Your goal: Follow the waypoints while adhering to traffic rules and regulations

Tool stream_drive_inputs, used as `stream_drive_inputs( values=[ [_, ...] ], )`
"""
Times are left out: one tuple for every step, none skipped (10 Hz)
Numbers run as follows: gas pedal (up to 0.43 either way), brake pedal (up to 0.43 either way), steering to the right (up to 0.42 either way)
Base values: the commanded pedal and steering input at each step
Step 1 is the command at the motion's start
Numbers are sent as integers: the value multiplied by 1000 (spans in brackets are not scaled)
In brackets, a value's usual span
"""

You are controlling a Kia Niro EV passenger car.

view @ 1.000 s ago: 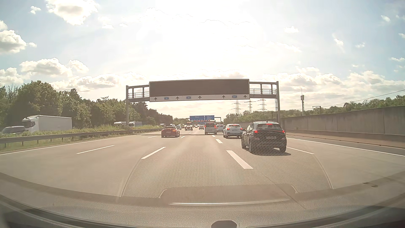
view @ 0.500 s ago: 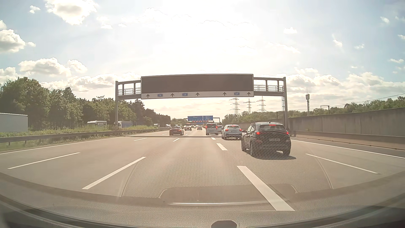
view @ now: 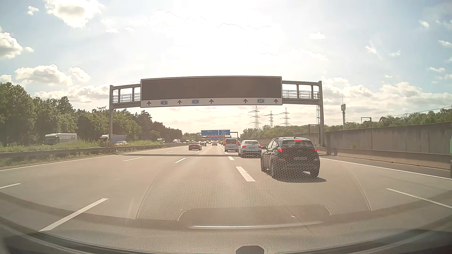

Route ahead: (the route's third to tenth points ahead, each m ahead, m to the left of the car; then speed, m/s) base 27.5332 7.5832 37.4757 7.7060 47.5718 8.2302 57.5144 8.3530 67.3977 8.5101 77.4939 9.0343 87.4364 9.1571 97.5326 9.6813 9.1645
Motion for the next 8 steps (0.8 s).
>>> stream_drive_inputs(
  values=[
    [0,49,44],
    [0,67,44],
    [0,67,43],
    [0,79,41],
    [0,91,32],
    [0,104,26],
    [0,122,25],
    [0,159,25]
  ],
)
